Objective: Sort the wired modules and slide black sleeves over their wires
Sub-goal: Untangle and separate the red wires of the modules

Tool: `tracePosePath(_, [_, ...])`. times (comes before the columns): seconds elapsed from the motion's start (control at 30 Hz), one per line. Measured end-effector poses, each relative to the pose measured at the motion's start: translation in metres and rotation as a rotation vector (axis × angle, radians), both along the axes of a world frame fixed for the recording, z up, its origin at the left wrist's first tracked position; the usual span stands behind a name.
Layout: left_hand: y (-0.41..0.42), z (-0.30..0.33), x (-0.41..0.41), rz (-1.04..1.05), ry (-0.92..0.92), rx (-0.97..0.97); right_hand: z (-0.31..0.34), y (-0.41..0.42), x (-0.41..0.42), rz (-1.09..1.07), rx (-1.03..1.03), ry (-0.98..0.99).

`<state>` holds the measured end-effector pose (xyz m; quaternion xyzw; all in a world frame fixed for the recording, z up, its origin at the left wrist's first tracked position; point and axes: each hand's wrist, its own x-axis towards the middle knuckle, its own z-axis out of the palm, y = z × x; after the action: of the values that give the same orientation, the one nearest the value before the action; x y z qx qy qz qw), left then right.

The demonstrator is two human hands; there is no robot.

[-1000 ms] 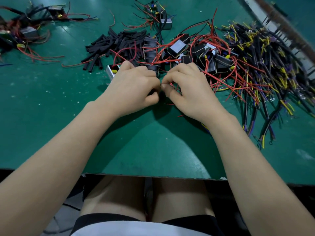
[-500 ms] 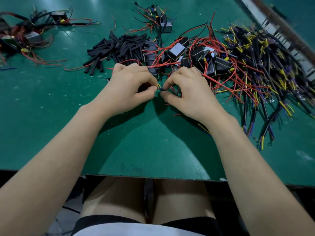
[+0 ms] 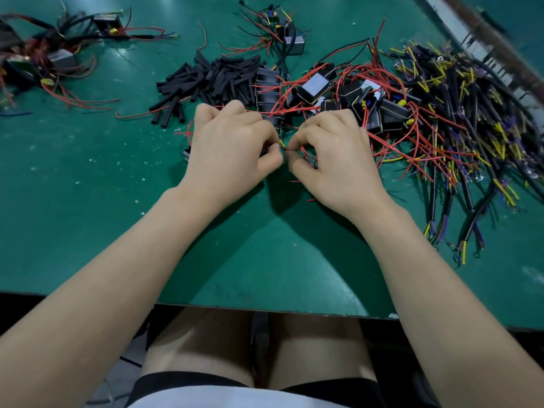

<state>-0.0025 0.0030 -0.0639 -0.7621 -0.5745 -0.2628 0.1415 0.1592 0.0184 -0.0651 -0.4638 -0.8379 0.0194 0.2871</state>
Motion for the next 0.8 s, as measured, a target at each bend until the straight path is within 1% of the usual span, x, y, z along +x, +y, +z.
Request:
tracePosePath(0.07, [0.001,0.001,0.003,0.036,-0.124,-0.043,0.000,-0.001,-0.002,-0.025,0.030,0.026])
tracePosePath(0.13, [0.002,0.002,0.005,0.062,-0.289,-0.110,0.001,-0.003,-0.004,-0.038,0.060,0.058])
tracePosePath(0.23, [0.001,0.006,0.008,0.063,-0.537,-0.219,0.001,-0.007,-0.008,-0.069,0.103,0.109])
tracePosePath(0.3, [0.000,0.008,0.010,0.059,-0.663,-0.278,0.002,-0.009,-0.011,-0.100,0.136,0.137])
tracePosePath(0.4, [-0.001,0.010,0.010,-0.001,-0.854,-0.343,0.001,-0.009,-0.013,-0.148,0.184,0.151])
tracePosePath(0.5, [0.000,0.013,0.009,-0.105,-0.996,-0.385,0.001,-0.009,-0.016,-0.178,0.165,0.191])
tracePosePath(0.57, [0.000,0.015,0.009,-0.180,-1.035,-0.398,0.002,-0.008,-0.016,-0.172,0.095,0.254])
tracePosePath(0.67, [0.000,0.015,0.006,-0.254,-1.006,-0.397,0.005,-0.006,-0.011,-0.123,-0.043,0.347])
tracePosePath(0.73, [0.000,0.014,0.002,-0.282,-0.931,-0.387,0.008,-0.005,-0.008,-0.111,-0.091,0.367])
tracePosePath(0.8, [0.000,0.014,-0.001,-0.297,-0.817,-0.356,0.010,-0.003,-0.005,-0.116,-0.099,0.370])
